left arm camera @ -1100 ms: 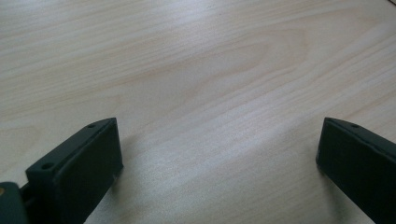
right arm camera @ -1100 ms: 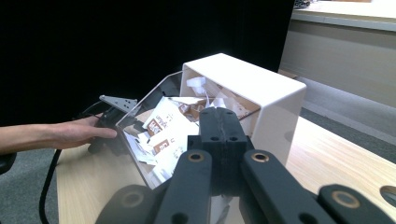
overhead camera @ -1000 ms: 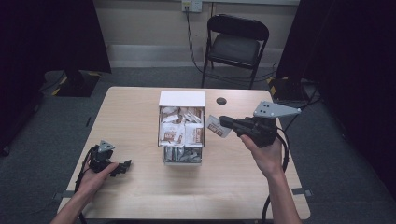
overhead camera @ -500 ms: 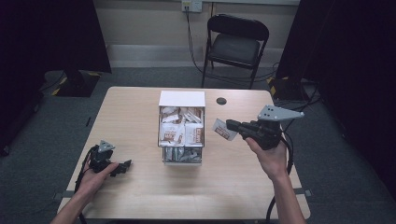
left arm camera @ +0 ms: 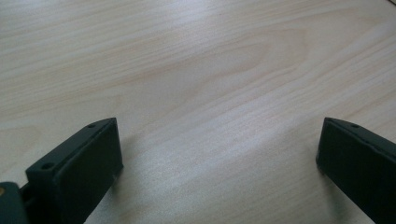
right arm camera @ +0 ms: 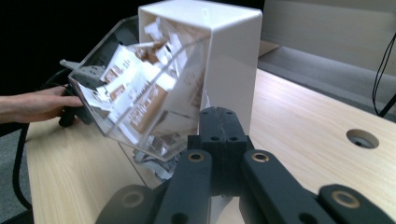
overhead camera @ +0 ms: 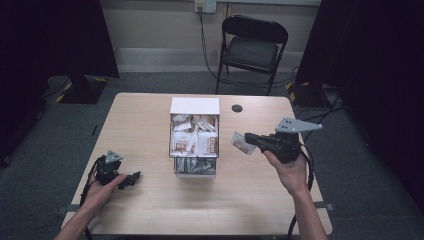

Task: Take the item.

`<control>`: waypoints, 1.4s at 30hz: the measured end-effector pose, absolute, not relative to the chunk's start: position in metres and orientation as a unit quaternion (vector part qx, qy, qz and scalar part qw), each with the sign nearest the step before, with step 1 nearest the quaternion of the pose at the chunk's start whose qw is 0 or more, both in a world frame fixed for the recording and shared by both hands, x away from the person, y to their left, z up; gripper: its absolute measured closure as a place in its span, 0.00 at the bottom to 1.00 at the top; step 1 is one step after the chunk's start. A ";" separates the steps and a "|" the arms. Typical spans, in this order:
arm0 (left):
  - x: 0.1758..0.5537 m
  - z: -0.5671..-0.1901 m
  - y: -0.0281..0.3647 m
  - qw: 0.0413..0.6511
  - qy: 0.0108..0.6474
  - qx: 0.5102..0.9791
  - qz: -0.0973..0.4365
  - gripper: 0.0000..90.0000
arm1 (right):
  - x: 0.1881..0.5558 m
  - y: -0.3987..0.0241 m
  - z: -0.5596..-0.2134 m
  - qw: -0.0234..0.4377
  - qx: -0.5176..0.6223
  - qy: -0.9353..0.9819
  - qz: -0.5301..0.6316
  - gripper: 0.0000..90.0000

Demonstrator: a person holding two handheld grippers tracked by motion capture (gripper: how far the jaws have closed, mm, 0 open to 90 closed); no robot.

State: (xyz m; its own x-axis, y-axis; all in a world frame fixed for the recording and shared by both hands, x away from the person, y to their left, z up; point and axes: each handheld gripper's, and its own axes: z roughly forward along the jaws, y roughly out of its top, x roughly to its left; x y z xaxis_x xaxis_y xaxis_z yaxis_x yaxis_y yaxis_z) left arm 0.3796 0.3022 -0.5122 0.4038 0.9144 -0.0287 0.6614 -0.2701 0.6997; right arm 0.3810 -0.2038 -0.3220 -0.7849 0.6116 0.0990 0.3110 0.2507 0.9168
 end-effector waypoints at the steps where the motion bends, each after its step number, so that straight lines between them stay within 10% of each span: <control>1: 0.380 -0.512 0.302 0.324 0.510 0.773 0.195 0.00 | 0.382 -0.204 -0.324 0.138 0.298 0.779 0.535 1.00; 42: 0.380 -0.512 0.302 0.325 0.509 0.773 0.195 0.00 | 0.423 -0.184 -0.408 0.091 0.346 0.812 0.461 1.00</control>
